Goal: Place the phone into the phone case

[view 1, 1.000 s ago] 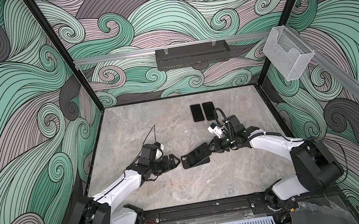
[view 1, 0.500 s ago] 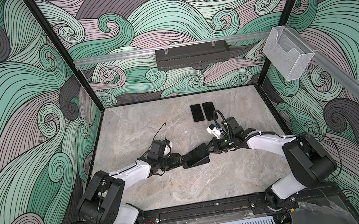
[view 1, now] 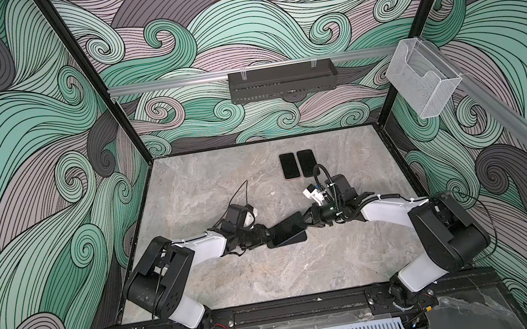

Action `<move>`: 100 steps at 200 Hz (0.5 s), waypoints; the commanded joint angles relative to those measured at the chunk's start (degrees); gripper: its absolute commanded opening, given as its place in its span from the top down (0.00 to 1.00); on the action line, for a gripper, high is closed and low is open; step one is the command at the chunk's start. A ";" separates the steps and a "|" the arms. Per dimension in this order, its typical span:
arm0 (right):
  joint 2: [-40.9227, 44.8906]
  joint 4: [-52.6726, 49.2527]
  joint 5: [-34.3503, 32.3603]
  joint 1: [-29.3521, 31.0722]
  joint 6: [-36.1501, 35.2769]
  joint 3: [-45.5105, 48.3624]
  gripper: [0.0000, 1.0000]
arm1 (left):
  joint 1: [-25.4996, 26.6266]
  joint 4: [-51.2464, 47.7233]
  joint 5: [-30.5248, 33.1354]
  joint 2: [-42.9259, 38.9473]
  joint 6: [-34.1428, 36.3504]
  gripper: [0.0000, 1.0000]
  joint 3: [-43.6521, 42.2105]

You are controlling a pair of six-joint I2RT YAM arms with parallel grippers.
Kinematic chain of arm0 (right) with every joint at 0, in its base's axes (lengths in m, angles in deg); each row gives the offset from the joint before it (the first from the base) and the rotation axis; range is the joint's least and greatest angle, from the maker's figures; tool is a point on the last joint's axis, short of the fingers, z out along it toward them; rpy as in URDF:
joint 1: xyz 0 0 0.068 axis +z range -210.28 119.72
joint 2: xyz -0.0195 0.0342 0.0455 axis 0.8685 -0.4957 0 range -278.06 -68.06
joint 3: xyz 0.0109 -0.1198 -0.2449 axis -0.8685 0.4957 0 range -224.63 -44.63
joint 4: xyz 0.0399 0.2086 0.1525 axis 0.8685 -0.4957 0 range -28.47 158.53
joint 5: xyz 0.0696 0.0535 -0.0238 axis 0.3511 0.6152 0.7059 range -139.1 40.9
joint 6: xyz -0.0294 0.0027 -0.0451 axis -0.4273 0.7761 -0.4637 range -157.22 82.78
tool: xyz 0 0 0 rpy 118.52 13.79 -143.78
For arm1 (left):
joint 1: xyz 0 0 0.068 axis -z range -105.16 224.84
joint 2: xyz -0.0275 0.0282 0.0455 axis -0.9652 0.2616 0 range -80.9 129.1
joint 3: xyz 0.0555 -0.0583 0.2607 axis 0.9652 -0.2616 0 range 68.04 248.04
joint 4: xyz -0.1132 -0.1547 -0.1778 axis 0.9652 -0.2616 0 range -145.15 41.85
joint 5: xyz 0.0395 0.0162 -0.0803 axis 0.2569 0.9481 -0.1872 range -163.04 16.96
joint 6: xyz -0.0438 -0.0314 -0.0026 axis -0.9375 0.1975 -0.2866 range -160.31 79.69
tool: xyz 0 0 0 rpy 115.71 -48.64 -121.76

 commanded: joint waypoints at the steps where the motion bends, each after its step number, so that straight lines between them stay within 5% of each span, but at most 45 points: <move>1: -1.02 5.40 2.29 -0.10 2.95 1.24 1.00 | 0.51 1.07 -1.76 0.94 0.12 0.52 1.47; 100: -3.95 8.76 1.80 0.78 5.21 2.20 1.00 | 0.63 5.41 -5.03 2.73 -2.41 0.55 0.64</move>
